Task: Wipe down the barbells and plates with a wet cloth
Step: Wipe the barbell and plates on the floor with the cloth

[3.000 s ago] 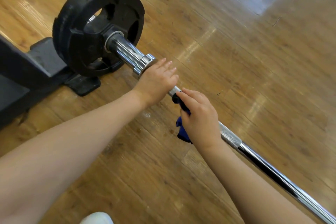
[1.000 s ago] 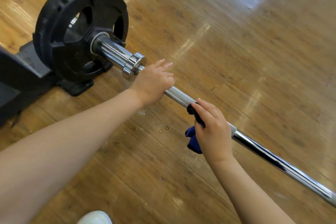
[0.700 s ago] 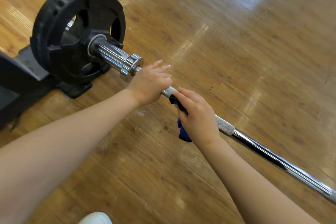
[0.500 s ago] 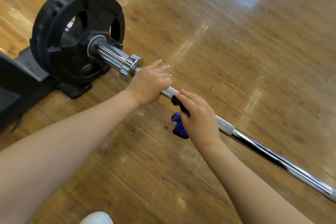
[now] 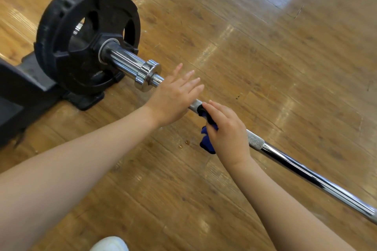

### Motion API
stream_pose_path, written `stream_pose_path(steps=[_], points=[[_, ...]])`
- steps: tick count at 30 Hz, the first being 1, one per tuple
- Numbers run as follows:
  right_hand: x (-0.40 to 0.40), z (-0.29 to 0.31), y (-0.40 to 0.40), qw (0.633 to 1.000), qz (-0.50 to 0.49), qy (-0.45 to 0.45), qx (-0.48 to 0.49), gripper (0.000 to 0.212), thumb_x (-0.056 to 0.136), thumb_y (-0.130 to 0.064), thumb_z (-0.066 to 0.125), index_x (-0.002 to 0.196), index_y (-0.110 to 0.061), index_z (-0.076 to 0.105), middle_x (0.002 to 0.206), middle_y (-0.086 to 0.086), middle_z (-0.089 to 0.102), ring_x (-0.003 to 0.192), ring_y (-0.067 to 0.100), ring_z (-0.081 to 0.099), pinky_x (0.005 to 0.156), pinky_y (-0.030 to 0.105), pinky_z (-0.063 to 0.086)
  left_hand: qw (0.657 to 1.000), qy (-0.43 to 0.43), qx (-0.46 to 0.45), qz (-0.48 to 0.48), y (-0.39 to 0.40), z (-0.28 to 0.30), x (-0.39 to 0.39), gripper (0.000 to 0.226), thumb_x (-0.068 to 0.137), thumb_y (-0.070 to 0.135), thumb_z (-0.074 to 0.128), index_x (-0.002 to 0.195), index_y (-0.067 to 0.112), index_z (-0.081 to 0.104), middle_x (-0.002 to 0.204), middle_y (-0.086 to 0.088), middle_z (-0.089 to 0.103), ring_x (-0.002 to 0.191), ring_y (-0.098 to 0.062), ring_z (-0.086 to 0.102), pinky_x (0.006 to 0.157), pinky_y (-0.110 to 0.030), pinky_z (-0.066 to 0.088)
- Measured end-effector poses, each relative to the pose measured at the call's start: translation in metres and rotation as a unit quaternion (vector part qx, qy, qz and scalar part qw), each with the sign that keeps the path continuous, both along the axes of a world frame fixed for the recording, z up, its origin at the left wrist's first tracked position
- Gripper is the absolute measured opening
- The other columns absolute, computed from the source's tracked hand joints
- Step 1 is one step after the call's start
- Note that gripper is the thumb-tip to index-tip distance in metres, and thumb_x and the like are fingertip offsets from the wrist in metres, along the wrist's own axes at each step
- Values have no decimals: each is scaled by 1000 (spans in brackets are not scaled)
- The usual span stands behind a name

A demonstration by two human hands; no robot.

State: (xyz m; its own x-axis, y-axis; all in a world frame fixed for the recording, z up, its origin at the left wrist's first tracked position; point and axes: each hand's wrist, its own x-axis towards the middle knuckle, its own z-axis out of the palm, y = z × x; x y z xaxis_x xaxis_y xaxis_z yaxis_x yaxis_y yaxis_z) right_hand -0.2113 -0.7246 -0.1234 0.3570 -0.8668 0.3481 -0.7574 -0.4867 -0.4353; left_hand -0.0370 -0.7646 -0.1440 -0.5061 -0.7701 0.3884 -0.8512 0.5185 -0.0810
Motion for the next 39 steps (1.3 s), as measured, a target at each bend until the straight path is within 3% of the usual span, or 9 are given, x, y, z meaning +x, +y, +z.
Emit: stream_pose_path(steps=[8, 17, 21, 24, 27, 30, 32, 36, 39], points=[[-24, -1, 18, 997, -70, -5, 38, 47, 67, 13, 70, 111, -3, 68, 114, 13, 66, 106, 29, 62, 95, 34, 40, 996, -81, 11, 36, -2, 4, -16, 28, 77, 2, 44, 89, 4, 69, 108, -17, 69, 114, -35, 59, 104, -57, 30], [13, 0, 6, 1000, -6, -1, 3, 42, 68, 10, 66, 109, 2, 68, 114, 18, 66, 105, 36, 63, 90, 45, 50, 994, -74, 74, 27, -4, 11, -17, 26, 64, 3, 68, 90, 3, 72, 104, -19, 70, 113, -37, 59, 102, -56, 36], [-14, -1, 16, 999, -29, 25, -13, 47, 62, 12, 66, 108, 1, 68, 114, 18, 66, 105, 36, 63, 97, 28, 39, 972, -130, 190, 45, -12, 21, -23, 33, 86, 3, 52, 116, 10, 64, 133, -9, 57, 140, -26, 30, 117, -43, 8], [-25, 2, 20, 998, -55, 37, -1, 48, 62, 15, 72, 108, 0, 69, 113, 17, 67, 104, 34, 64, 94, 33, 40, 953, -163, 252, 39, -19, 29, -25, 36, 88, 6, 47, 121, 17, 57, 136, -1, 54, 143, -19, 23, 117, -40, 3], [-14, 4, 14, 998, -49, 30, -19, 36, 70, 7, 67, 105, 0, 70, 109, 16, 68, 102, 34, 65, 95, 36, 40, 973, -128, 192, 29, -12, 24, -18, 41, 86, 4, 53, 127, 11, 54, 140, -6, 50, 141, -24, 29, 116, -44, 5], [10, 3, 8, 999, -24, 13, -38, 32, 71, 1, 63, 103, 1, 70, 108, 16, 68, 101, 34, 65, 94, 28, 43, 996, -47, 72, 34, 1, 12, -1, 59, 62, 6, 79, 118, 1, 62, 123, -17, 62, 121, -35, 53, 107, -56, 24], [25, 1, 5, 999, -1, 13, -30, 30, 75, 0, 58, 102, 2, 70, 109, 17, 68, 103, 34, 64, 92, 32, 47, 994, -32, 69, 73, 5, 4, 12, 69, 55, 7, 85, 119, -3, 60, 120, -20, 63, 117, -38, 56, 105, -56, 27], [18, -5, 5, 999, 23, 31, -14, 37, 72, 9, 60, 107, 1, 69, 116, 17, 65, 109, 36, 61, 92, 43, 47, 994, 10, 49, 101, 1, 2, 17, 45, 62, -11, 73, 106, -5, 66, 107, -21, 68, 106, -41, 62, 97, -58, 39], [-11, -7, 19, 998, 6, 30, -46, 35, 72, 8, 58, 104, 1, 70, 115, 16, 66, 108, 37, 61, 94, 38, 49, 994, 32, 44, 98, -3, 3, 13, 32, 62, -16, 71, 91, -2, 71, 98, -19, 71, 102, -42, 64, 98, -58, 36]])
